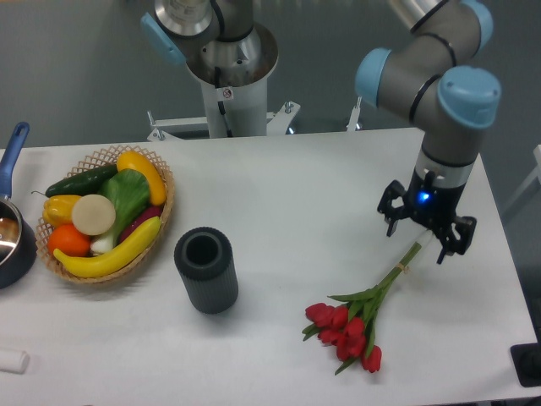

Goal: Pick up the flowers from the table
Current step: 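Move the open gripper toward the stems of the red tulip bouquet, then lower the gripper onto the tulip stems and close around them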

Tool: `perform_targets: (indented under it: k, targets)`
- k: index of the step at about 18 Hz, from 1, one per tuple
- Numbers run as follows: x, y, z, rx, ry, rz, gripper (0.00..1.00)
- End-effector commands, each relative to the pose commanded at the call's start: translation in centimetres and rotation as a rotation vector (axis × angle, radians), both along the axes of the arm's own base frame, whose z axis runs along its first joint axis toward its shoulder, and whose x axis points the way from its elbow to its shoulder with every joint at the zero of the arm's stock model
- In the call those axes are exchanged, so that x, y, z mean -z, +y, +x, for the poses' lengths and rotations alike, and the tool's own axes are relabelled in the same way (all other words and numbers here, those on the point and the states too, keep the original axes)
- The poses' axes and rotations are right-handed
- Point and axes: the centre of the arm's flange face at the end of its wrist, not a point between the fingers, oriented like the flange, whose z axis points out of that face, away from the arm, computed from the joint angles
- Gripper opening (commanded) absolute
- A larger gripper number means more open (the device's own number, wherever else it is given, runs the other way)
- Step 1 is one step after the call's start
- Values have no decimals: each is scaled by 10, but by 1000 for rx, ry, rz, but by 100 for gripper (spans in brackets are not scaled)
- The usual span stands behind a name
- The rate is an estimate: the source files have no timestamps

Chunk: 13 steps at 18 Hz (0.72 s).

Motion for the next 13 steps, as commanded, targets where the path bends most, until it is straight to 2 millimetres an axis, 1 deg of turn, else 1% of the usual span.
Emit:
perform_targets:
  k: [1,3,4,6,7,8,10,12,13]
  targets:
    - [5,-1,2,-5,6,-13,100]
    - [19,8,7,-6,5,-19,100]
    - [24,11,6,-3,0,-21,100]
    - [43,15,4,5,-25,-33,100]
    - [47,17,3,13,-28,-34,100]
    - [52,16,3,13,-35,-36,100]
    - [70,17,4,17,-61,-46,100]
    - [74,15,5,17,-71,-49,100]
    - [83,16,3,17,-80,-54,100]
